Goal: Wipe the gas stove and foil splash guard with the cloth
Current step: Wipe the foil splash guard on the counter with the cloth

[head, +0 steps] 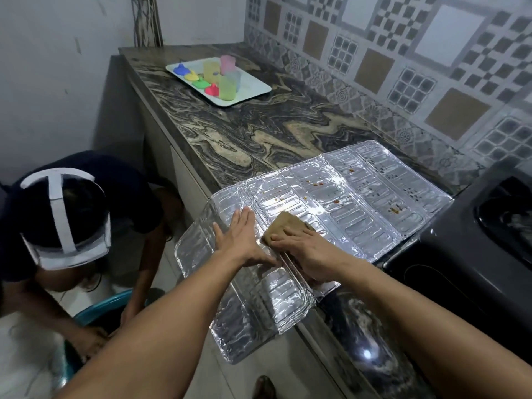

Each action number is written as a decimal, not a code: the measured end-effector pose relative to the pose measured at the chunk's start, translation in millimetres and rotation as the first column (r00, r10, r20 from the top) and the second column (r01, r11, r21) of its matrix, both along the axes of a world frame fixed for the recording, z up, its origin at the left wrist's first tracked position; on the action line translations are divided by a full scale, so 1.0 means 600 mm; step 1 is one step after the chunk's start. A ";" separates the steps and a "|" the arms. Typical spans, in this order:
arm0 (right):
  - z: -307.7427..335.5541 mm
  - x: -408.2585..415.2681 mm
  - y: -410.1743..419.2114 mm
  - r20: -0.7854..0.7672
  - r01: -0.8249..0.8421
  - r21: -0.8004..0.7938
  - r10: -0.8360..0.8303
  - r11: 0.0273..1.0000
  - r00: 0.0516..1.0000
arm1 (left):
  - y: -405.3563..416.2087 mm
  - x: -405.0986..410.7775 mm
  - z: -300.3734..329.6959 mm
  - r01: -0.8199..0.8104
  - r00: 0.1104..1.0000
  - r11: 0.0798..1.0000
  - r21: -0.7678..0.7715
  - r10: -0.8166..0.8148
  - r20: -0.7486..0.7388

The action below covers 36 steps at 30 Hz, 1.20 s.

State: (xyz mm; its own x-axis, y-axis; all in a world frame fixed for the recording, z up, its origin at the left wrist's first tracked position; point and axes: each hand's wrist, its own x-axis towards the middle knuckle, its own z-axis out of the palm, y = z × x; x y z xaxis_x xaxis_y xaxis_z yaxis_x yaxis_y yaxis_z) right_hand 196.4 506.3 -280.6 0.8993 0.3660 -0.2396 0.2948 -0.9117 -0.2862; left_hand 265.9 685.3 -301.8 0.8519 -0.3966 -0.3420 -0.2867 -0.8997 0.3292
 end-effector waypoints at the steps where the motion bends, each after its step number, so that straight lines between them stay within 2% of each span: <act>1: 0.005 -0.012 -0.005 -0.009 0.003 0.014 -0.003 1.000 1.000 | 0.001 0.001 0.000 0.001 1.000 1.000 -0.001 -0.001 -0.001; 7: -0.020 -0.046 -0.030 0.008 0.035 0.081 -0.036 0.996 0.999 | 0.002 -0.002 -0.003 0.016 1.000 1.000 0.006 -0.016 0.000; 17: -0.032 0.096 0.032 0.075 0.079 -0.074 -0.074 0.994 0.994 | -0.003 -0.013 0.002 -0.095 0.996 0.970 -0.222 0.093 -0.020; 26: -0.023 0.225 0.076 0.058 0.090 -0.147 -0.083 0.985 0.995 | -0.004 -0.008 0.016 -0.092 0.995 0.982 -0.163 0.083 -0.057; 32: -0.037 0.154 0.036 0.095 0.077 -0.097 -0.068 0.992 0.993 | -0.010 -0.004 0.020 -0.111 0.992 0.987 -0.117 0.102 -0.077; 34: -0.048 0.118 0.004 0.114 0.182 -0.074 -0.173 0.980 0.978 | -0.013 -0.004 0.020 -0.079 0.995 0.993 -0.087 0.073 -0.069; 36: -0.054 0.101 -0.041 0.157 0.399 -0.088 -0.383 0.913 0.911 | -0.012 -0.001 0.017 -0.027 0.998 0.998 -0.049 0.025 -0.051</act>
State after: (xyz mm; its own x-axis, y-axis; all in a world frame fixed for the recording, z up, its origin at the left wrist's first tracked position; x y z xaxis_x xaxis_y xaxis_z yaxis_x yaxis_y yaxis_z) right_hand 257.1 481.9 -313.0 0.9909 -0.0440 -0.1270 -0.0637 -0.9858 -0.1554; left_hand 265.3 678.1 -291.6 0.8444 -0.3920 -0.3652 -0.2454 -0.8889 0.3869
